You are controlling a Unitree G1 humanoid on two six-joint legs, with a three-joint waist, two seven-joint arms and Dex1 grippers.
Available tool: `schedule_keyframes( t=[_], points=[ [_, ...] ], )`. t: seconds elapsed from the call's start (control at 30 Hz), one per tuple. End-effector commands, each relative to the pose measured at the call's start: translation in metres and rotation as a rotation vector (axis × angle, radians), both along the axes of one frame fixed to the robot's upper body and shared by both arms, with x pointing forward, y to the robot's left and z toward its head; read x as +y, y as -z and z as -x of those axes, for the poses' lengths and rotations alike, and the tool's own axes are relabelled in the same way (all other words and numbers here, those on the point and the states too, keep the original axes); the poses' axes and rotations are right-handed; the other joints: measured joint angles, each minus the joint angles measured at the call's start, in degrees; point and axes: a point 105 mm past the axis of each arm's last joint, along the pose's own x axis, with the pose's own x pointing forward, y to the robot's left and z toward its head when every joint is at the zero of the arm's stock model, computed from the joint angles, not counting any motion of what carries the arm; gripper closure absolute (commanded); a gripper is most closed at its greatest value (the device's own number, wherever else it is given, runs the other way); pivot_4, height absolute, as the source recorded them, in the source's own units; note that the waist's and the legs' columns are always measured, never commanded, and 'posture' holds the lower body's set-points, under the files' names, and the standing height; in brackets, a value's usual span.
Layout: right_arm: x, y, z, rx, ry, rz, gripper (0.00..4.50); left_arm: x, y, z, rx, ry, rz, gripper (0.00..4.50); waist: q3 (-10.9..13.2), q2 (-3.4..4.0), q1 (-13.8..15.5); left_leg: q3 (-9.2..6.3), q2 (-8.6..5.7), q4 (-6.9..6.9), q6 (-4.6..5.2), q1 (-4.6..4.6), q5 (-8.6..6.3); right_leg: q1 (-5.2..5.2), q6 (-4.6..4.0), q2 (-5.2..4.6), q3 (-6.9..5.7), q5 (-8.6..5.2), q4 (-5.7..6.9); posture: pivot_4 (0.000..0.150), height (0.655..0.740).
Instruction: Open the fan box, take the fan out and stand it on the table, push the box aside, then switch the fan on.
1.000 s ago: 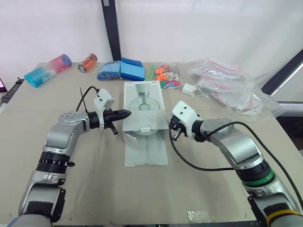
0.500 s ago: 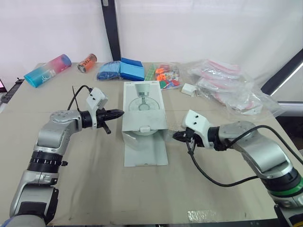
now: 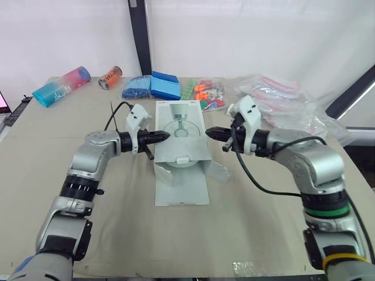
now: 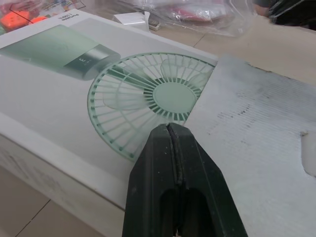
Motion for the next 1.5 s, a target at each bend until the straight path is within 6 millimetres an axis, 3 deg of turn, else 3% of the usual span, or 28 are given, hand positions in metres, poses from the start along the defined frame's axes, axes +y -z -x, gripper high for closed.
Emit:
schedule_keyframes(
  t=[0.03,0.3,0.47,0.63,1.0,1.2,1.5],
  points=[
    [0.003,0.019,-0.004,-0.005,0.025,0.069,4.49,-0.002,-0.007,-0.007,-0.032,0.008,-0.004,4.5,0.0,0.0,0.0,0.01,0.0,0.0,0.0,-0.03,0.0,-0.03,0.0,0.0,0.01,0.0,0.0,0.15,0.74],
    [-0.001,0.044,-0.01,0.009,0.028,0.142,4.49,-0.008,-0.025,-0.008,-0.083,0.03,0.027,4.5,-0.1,0.01,-0.3,0.06,0.0,0.02,0.01,0.08,0.0,0.03,0.01,0.04,0.04,0.01,0.06,0.15,0.74],
    [-0.008,0.041,-0.013,-0.007,0.038,0.167,4.49,-0.018,-0.037,0.011,-0.107,0.108,0.053,4.5,-0.1,-0.01,-0.2,0.05,0.0,0.02,0.01,0.11,0.0,0.07,0.01,0.04,0.05,0.01,0.06,0.15,0.74],
    [-0.009,0.037,-0.01,-0.019,0.027,0.186,4.49,-0.02,-0.034,0.032,-0.085,0.162,0.045,4.5,-0.1,0.02,-0.3,0.05,0.01,0.02,0.02,0.13,-0.01,0.07,0.01,0.05,0.07,0.01,0.06,0.15,0.74],
    [0.036,0.02,0.021,-0.084,-0.227,0.143,4.49,0.008,-0.004,0.048,-0.016,0.055,-0.012,4.5,-0.1,0.04,-0.4,0.07,0.03,-0.03,0.03,0.12,-0.01,0.02,0.01,0.07,0.11,0.0,0.04,0.15,0.74],
    [0.058,0.022,0.016,-0.085,-0.256,0.136,4.49,0.017,-0.002,0.063,-0.011,0.028,-0.008,4.5,-0.1,0.04,-0.4,0.08,0.07,-0.04,0.0,0.13,0.0,0.01,0.0,0.09,0.14,0.01,0.05,0.15,0.74],
    [0.061,0.026,0.008,-0.081,-0.266,0.137,4.49,0.016,-0.006,0.096,-0.003,0.112,-0.024,4.5,-0.1,0.04,-0.3,0.07,0.06,-0.05,0.0,0.12,0.0,0.01,-0.01,0.07,0.13,0.01,0.02,0.15,0.74]
  ],
)
